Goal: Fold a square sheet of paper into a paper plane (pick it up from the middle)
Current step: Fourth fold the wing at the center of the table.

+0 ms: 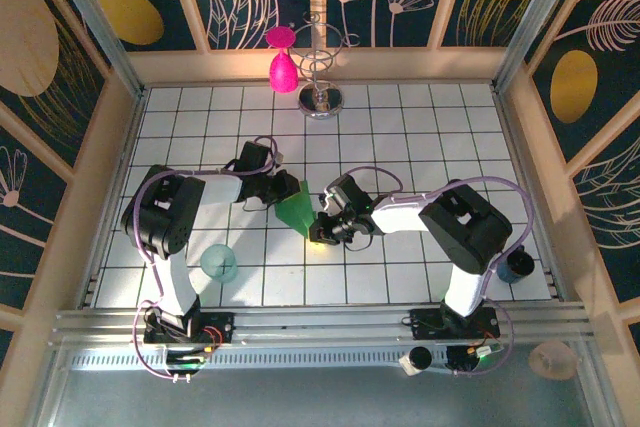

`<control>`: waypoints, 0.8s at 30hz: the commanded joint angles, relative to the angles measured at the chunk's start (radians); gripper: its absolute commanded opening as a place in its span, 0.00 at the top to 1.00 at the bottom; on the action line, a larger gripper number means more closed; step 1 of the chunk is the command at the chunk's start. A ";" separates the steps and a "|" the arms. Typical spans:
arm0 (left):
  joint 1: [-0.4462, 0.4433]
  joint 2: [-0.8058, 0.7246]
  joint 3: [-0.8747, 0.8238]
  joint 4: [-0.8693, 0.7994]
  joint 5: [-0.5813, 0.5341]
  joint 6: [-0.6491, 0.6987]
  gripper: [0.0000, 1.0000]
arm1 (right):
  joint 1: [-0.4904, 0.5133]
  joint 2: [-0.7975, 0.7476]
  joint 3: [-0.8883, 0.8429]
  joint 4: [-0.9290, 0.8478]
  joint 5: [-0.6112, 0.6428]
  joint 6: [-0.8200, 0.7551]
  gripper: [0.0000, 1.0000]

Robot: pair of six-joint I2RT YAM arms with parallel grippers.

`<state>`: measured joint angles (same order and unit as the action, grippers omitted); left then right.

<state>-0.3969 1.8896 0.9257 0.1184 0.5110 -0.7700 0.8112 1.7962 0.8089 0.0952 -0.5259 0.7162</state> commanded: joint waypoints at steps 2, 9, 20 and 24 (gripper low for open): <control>0.013 0.035 -0.030 0.004 -0.029 0.021 0.80 | 0.002 -0.007 -0.022 -0.034 0.018 -0.003 0.88; 0.013 0.036 -0.037 0.011 -0.029 0.018 0.80 | -0.026 -0.061 0.065 0.007 0.051 -0.009 0.85; 0.013 0.019 -0.048 0.018 -0.017 0.010 0.80 | -0.052 0.090 0.162 -0.062 0.076 -0.039 0.90; 0.013 0.005 -0.041 0.015 -0.010 0.008 0.80 | -0.052 0.115 0.153 -0.078 0.082 -0.043 0.91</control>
<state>-0.3923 1.8896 0.9051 0.1650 0.5198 -0.7704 0.7643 1.8893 0.9543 0.0715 -0.4683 0.6945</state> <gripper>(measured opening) 0.199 0.093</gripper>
